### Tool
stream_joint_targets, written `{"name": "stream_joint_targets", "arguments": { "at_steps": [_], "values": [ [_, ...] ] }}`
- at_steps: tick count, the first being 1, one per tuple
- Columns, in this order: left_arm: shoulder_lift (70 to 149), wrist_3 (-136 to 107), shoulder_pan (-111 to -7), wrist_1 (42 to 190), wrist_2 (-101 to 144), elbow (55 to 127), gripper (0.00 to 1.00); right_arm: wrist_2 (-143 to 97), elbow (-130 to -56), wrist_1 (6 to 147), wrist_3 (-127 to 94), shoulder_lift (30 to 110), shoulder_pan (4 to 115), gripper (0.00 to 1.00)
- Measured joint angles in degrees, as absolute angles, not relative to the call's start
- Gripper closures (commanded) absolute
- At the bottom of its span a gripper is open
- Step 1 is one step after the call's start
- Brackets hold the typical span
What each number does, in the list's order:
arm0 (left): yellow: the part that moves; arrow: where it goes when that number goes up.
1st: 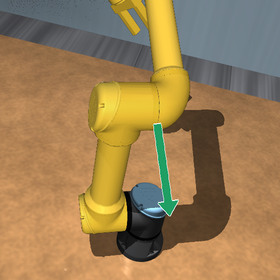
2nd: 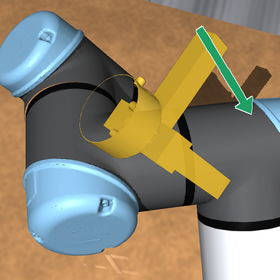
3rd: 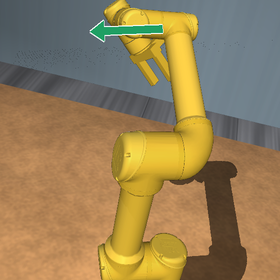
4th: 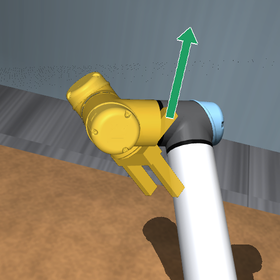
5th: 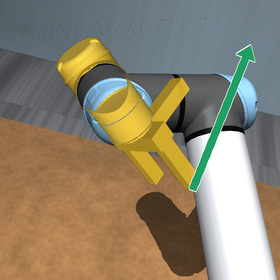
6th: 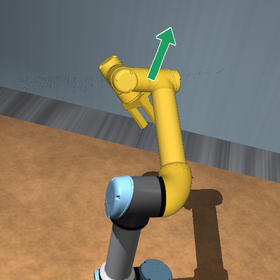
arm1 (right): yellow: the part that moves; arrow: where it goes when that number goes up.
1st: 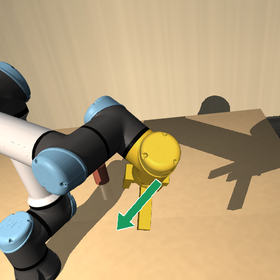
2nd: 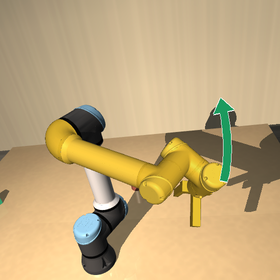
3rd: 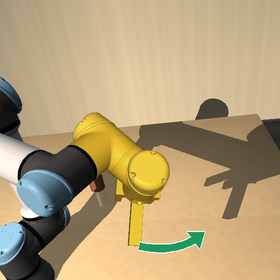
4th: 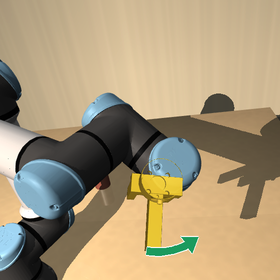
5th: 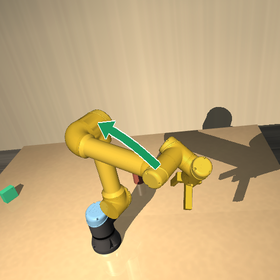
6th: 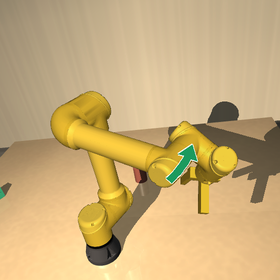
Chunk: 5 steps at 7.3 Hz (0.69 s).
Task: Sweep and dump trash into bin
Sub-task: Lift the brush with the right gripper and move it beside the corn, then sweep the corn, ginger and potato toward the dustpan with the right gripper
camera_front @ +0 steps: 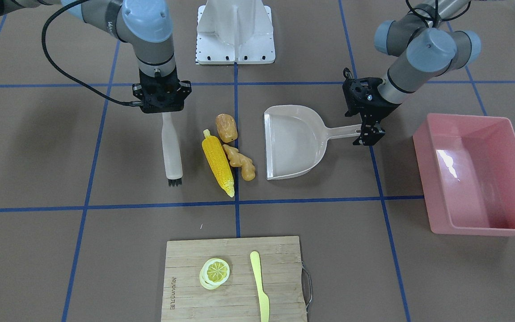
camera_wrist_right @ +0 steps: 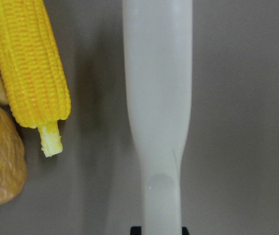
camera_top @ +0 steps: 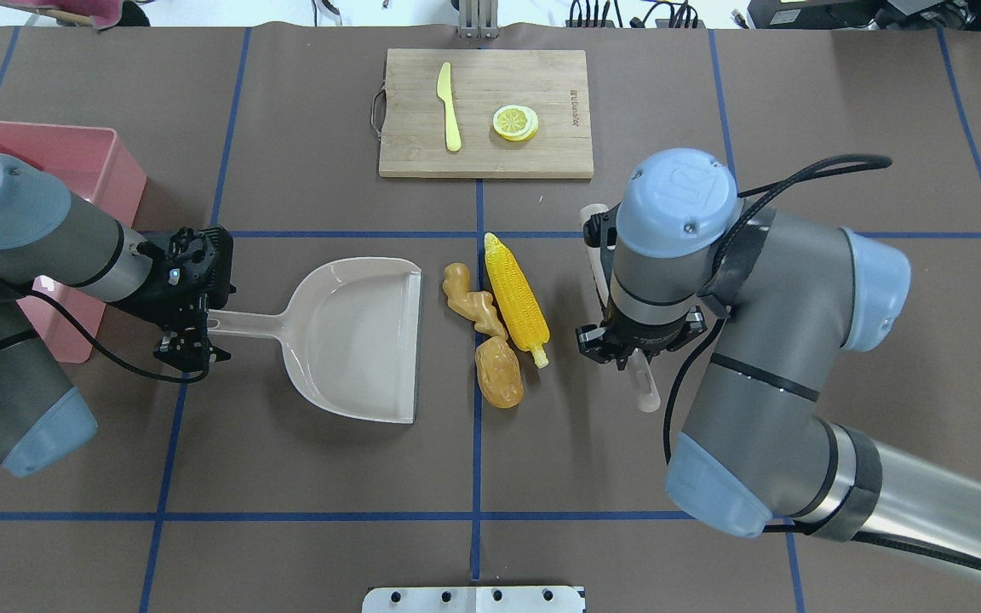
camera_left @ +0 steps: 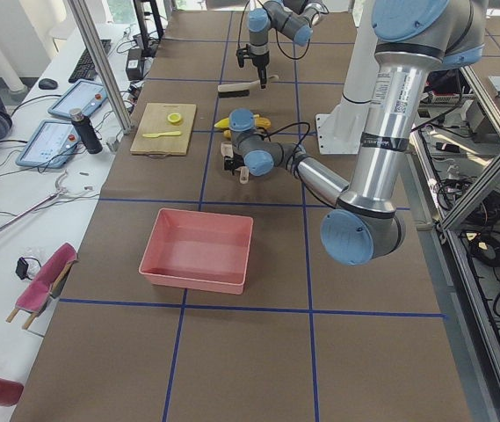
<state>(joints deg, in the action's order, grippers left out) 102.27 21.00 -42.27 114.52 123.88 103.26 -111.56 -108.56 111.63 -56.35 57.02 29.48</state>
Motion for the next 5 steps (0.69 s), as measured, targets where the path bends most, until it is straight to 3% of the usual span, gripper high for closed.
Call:
{"name": "stream_joint_targets", "arguments": {
  "at_steps": [5],
  "values": [
    [102.22, 20.82, -42.28, 114.61, 123.69, 104.31, 0.07, -109.60, -101.07, 106.46, -60.03, 53.40, 25.18, 1.00]
  ]
}}
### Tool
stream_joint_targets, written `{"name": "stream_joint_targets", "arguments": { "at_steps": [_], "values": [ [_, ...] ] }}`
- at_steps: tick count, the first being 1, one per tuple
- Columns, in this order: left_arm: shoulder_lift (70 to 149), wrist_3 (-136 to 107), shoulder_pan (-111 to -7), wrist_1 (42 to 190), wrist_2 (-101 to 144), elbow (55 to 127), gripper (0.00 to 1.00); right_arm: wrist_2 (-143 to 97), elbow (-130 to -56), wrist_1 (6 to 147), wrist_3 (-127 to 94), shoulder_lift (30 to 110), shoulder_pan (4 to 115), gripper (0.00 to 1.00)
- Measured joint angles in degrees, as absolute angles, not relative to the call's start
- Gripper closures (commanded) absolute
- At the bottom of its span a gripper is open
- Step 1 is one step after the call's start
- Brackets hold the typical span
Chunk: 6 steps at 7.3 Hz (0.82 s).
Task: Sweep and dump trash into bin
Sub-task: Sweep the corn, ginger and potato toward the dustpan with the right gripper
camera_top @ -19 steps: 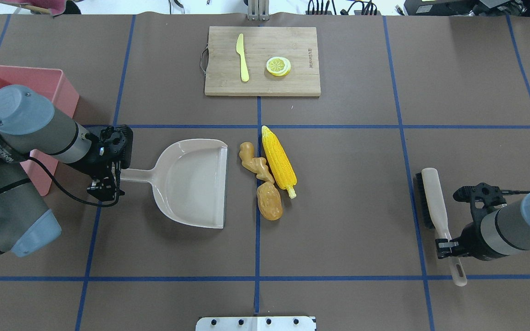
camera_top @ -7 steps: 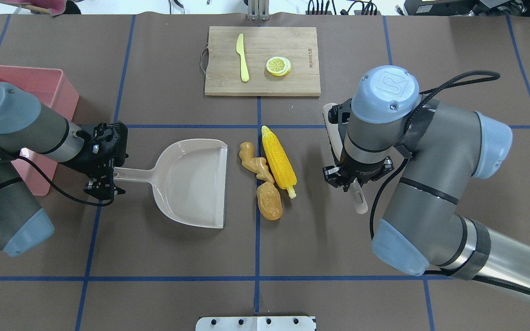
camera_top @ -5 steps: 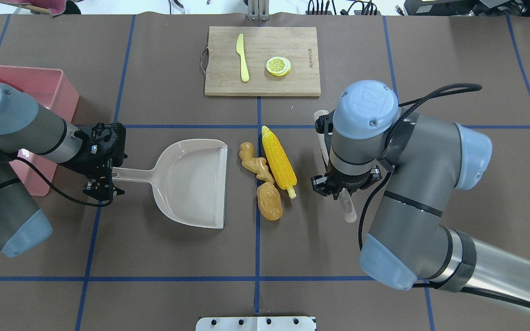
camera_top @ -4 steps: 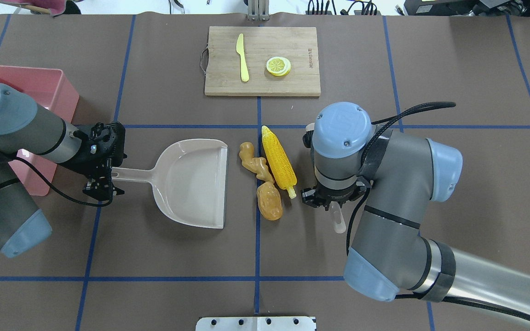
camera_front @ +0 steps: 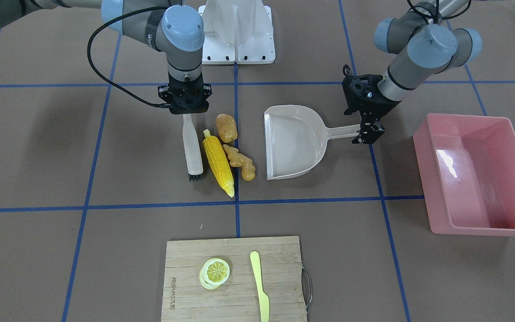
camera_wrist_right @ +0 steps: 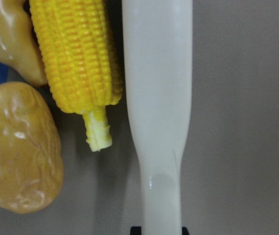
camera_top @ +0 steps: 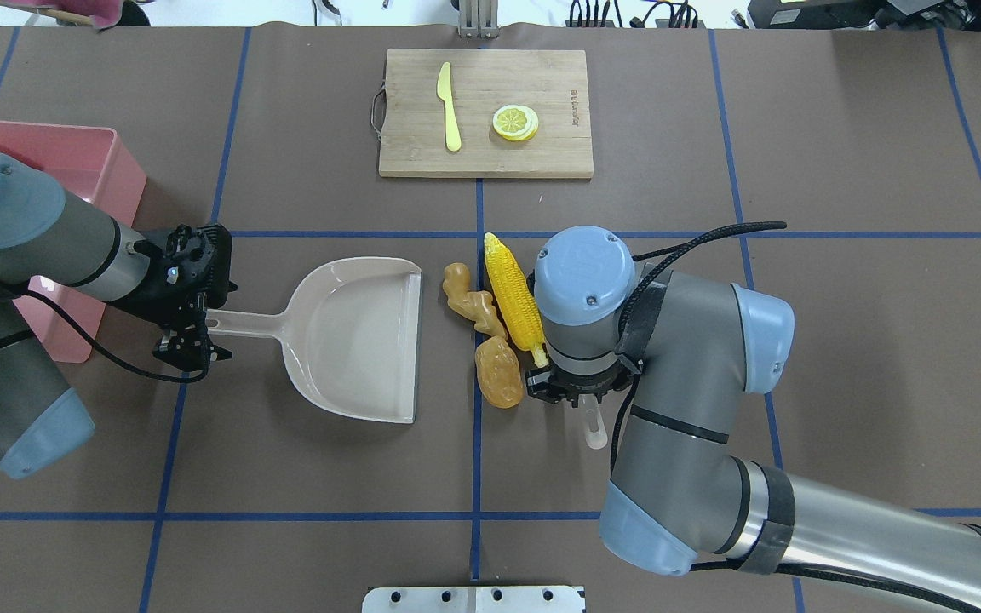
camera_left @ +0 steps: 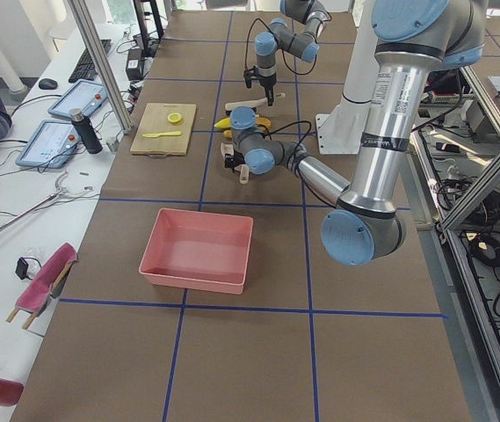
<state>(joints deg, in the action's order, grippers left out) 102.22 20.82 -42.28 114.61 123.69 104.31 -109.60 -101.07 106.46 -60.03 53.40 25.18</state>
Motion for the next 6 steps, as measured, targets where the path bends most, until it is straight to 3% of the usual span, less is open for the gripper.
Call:
{"name": "stream_joint_targets", "arguments": {
  "at_steps": [2, 6],
  "values": [
    [102.26, 20.81, -42.27, 114.61, 123.61, 104.34, 0.07, -109.48, -97.18, 103.09, -60.81, 52.15, 24.71, 1.00],
    [102.58, 19.69, -42.20, 114.61, 123.71, 103.94, 0.07, -109.68, -96.15, 99.08, -63.08, 50.25, 24.75, 1.00]
  ]
}}
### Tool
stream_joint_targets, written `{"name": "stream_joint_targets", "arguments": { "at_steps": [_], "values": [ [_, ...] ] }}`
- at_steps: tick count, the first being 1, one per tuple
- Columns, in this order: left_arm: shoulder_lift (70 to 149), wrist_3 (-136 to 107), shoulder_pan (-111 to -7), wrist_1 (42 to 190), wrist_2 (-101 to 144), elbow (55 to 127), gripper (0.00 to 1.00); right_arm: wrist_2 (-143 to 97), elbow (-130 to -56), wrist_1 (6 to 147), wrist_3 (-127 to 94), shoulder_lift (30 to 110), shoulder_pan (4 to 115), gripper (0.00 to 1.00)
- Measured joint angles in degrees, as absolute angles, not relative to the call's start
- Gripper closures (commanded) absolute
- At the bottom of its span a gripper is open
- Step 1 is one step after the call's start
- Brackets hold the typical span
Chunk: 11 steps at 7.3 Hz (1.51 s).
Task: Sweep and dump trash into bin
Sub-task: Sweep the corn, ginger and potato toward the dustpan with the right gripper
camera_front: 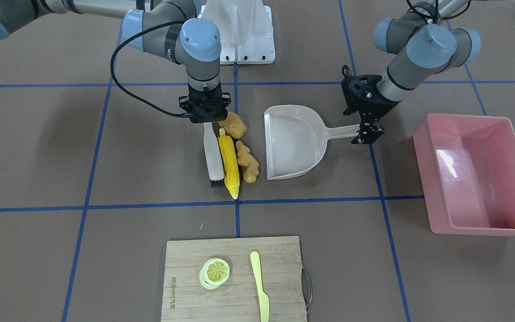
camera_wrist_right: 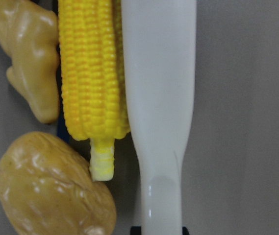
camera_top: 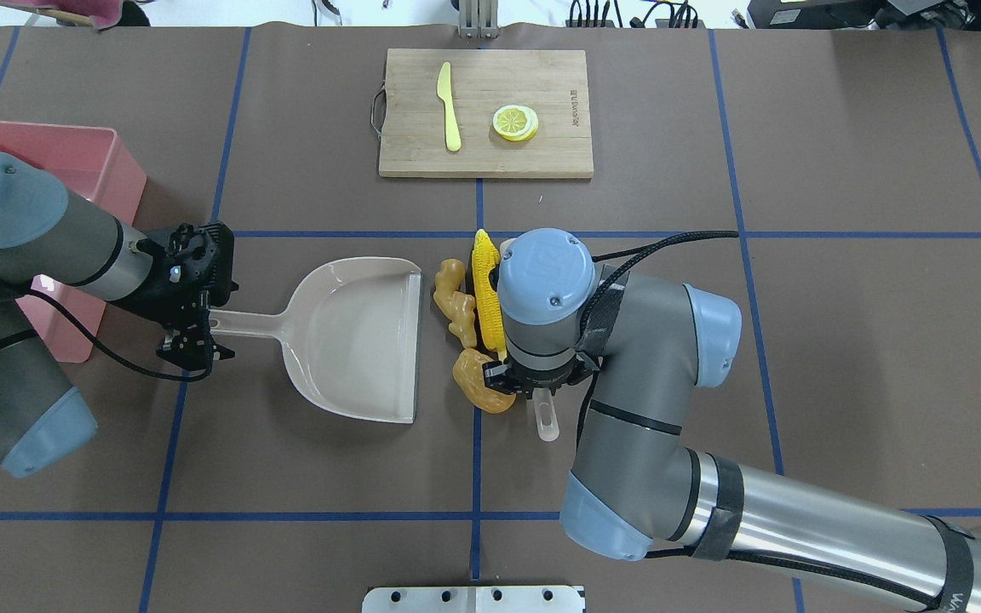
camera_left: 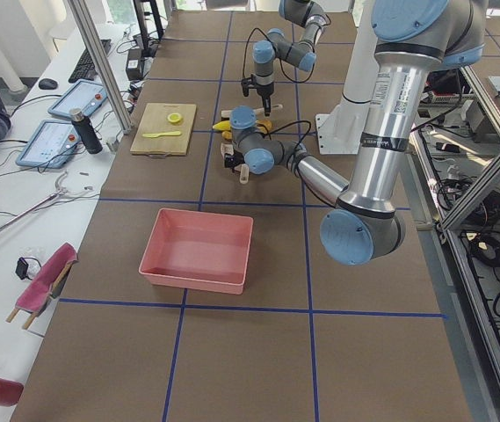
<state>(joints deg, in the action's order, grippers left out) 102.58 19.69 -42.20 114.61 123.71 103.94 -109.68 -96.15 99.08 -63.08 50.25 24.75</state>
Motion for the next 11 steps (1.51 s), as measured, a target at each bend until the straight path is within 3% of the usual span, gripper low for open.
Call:
{"name": "stream_joint_targets", "arguments": {
  "at_steps": [11],
  "values": [
    [102.06, 19.07, -42.43, 114.70, 123.95, 104.35, 0.07, -117.31, -88.20, 85.36, -71.43, 44.74, 24.18, 1.00]
  ]
}}
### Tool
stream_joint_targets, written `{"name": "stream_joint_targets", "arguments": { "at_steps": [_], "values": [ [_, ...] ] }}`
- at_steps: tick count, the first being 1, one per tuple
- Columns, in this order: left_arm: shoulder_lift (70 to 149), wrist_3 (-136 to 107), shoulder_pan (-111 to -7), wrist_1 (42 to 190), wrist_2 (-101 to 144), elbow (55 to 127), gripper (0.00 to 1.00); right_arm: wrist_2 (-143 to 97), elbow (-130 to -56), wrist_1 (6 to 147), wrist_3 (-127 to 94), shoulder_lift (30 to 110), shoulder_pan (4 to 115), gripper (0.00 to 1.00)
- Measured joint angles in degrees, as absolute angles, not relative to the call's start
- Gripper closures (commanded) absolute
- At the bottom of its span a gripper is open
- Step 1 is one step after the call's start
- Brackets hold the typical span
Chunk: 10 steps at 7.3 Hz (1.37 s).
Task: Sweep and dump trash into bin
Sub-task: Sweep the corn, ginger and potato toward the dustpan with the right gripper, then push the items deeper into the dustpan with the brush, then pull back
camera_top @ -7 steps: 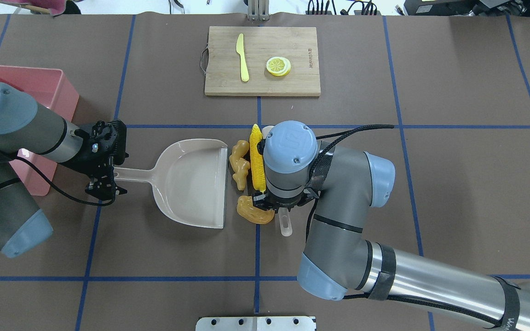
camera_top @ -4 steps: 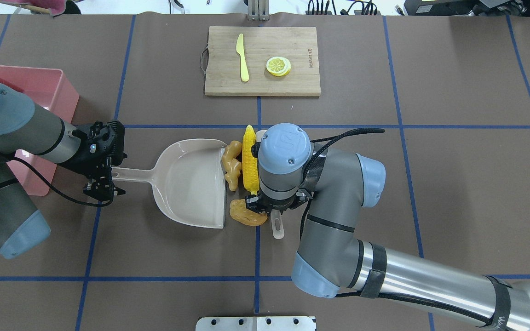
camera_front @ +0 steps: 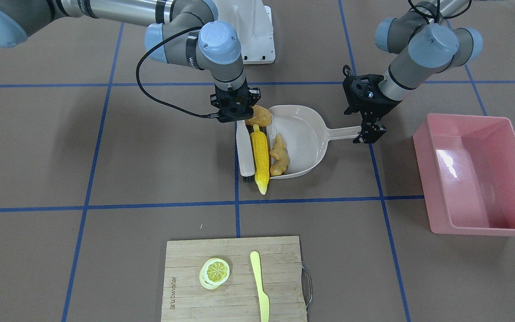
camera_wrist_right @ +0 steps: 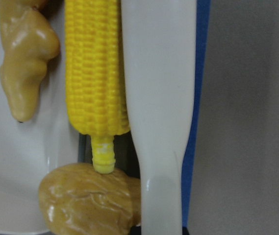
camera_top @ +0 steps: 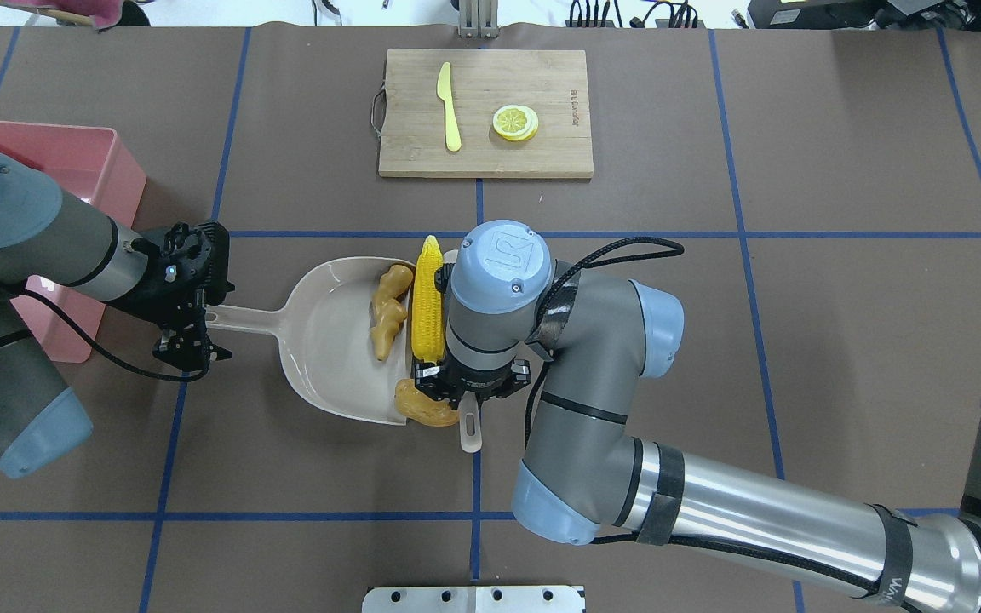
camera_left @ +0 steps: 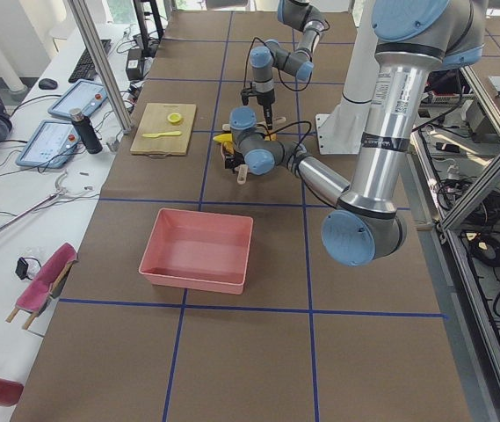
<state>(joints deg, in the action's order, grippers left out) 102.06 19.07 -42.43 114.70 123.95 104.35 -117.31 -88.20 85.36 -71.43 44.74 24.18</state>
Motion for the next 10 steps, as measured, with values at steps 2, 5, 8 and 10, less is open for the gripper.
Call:
{"name": "stream_joint_targets", "arguments": {
  "at_steps": [2, 5, 8, 10],
  "values": [
    [102.14, 19.09, -42.66, 114.70, 123.93, 104.40, 0.07, -117.72, -87.55, 78.85, -76.93, 43.89, 24.18, 1.00],
    [102.32, 19.16, -42.93, 114.70, 123.93, 104.31, 0.07, -117.46, -87.37, 67.85, -85.78, 43.83, 24.38, 1.00],
    [102.42, 19.30, -43.67, 114.70, 123.63, 103.52, 0.07, -116.60, -87.36, 58.89, -96.94, 44.60, 24.43, 1.00],
    [102.26, 19.44, -43.95, 114.70, 123.36, 102.53, 0.07, -116.90, -87.54, 57.67, -98.90, 45.24, 24.77, 1.00]
  ]
}}
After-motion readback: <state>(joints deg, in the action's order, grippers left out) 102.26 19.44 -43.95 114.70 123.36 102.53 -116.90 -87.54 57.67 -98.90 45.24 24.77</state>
